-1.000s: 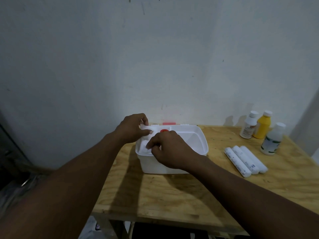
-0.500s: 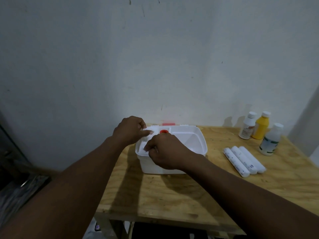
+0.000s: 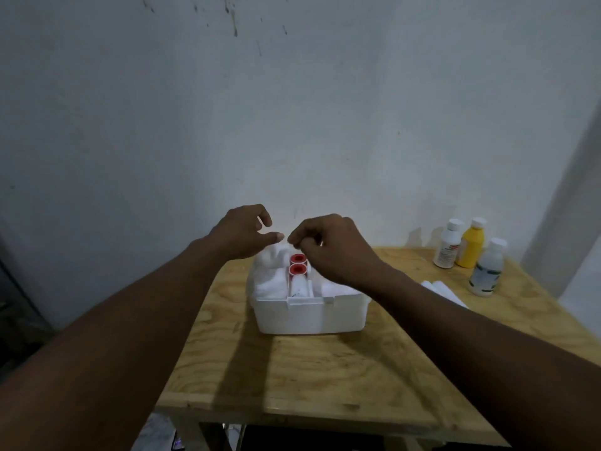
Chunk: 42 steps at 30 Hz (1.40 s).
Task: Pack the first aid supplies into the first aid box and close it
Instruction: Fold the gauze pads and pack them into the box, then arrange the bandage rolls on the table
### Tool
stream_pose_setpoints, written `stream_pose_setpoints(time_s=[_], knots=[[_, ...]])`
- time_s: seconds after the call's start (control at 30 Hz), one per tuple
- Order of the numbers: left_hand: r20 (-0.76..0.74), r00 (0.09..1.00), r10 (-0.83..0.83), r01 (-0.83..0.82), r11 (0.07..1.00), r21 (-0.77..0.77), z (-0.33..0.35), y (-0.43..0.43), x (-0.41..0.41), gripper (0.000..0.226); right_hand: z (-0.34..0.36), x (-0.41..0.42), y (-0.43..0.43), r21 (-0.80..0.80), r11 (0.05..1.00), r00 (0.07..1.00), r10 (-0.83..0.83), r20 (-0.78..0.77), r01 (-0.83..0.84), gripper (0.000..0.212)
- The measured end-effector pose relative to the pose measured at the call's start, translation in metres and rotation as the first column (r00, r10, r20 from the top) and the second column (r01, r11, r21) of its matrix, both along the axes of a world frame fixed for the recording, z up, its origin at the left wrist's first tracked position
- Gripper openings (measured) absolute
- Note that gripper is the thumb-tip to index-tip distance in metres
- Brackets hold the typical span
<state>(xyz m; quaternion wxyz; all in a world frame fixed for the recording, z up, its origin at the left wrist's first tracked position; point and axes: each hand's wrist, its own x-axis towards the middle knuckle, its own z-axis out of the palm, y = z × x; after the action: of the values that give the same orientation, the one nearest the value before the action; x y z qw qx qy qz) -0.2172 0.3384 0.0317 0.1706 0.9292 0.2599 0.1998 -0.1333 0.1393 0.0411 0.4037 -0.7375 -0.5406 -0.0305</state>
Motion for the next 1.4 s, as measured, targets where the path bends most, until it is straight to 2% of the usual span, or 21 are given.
stream_pose_setpoints(time_s=[0.23, 0.53, 0.67, 0.8, 0.9, 1.0, 1.17, 1.3, 1.4], knots=[[0.008, 0.995, -0.095, 0.095, 0.995, 0.011, 0.009, -0.043, 0.034, 0.034, 0.013, 0.044, -0.049, -0.014, 0.988, 0.987, -0.156, -0.029, 0.156, 0.027], [-0.050, 0.960, -0.274, 0.276, 0.959, 0.056, -0.005, -0.119, 0.097, 0.034, -0.007, 0.106, -0.126, -0.097, 0.926, 0.926, -0.372, -0.068, 0.365, 0.023], [-0.098, 0.934, -0.344, 0.352, 0.932, 0.087, -0.012, -0.154, 0.120, 0.032, -0.023, 0.123, -0.152, -0.188, 0.885, 0.895, -0.443, -0.050, 0.427, 0.019], [-0.218, 0.910, -0.354, 0.392, 0.905, 0.164, -0.024, -0.187, 0.140, 0.025, -0.048, 0.132, -0.168, -0.358, 0.838, 0.894, -0.448, -0.023, 0.411, 0.016], [-0.306, 0.909, -0.284, 0.362, 0.902, 0.237, -0.035, -0.208, 0.153, 0.027, -0.069, 0.134, -0.175, -0.454, 0.791, 0.892, -0.451, 0.023, 0.411, 0.015], [-0.395, 0.901, -0.179, 0.298, 0.917, 0.264, -0.044, -0.226, 0.160, 0.028, -0.086, 0.131, -0.178, -0.470, 0.775, 0.883, -0.469, 0.019, 0.422, 0.013], [-0.459, 0.883, -0.095, 0.185, 0.970, 0.156, -0.056, -0.237, 0.166, 0.034, -0.096, 0.124, -0.179, -0.448, 0.754, 0.859, -0.508, 0.066, 0.480, 0.023], [-0.423, 0.904, -0.067, 0.084, 0.996, 0.021, -0.061, -0.233, 0.169, 0.028, -0.098, 0.120, -0.178, -0.447, 0.746, 0.847, -0.529, 0.053, 0.494, 0.026], [-0.408, 0.912, -0.046, 0.010, 0.996, -0.091, -0.065, -0.232, 0.172, 0.035, -0.092, 0.111, -0.177, -0.430, 0.764, 0.860, -0.506, 0.062, 0.481, 0.029]])
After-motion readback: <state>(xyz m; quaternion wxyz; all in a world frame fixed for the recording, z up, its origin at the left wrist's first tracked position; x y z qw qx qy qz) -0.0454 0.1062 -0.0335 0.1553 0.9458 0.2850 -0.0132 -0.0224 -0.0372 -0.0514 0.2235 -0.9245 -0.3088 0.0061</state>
